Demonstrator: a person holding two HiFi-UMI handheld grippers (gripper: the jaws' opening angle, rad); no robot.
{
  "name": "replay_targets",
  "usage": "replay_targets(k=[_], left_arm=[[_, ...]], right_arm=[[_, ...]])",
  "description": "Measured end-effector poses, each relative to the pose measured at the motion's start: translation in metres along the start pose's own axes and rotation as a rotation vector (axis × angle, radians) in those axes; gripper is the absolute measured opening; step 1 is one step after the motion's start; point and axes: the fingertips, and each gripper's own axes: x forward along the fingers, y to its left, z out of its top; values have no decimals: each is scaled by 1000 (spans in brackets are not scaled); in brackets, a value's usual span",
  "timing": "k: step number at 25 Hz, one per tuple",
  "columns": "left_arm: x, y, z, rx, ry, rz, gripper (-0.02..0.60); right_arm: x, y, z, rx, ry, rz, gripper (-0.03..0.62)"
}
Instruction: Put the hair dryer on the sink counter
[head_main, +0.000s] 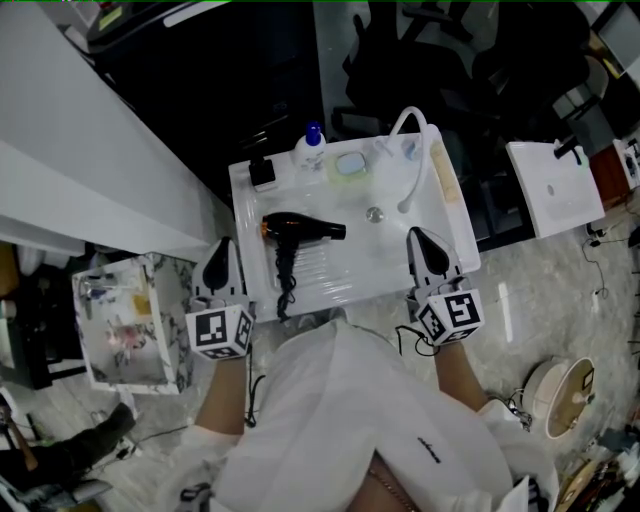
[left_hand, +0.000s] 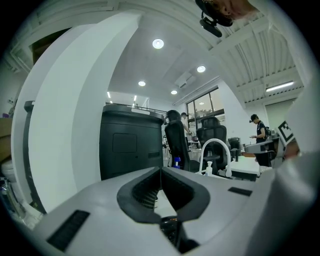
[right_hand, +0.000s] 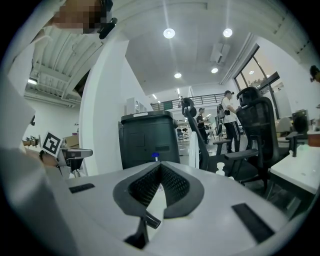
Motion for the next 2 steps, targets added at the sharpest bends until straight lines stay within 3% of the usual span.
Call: replay_targets(k=[2], left_arm=[[0,-2,0,0,0,3,32]], right_arm=[[-1,0,0,-1,1,5,17]])
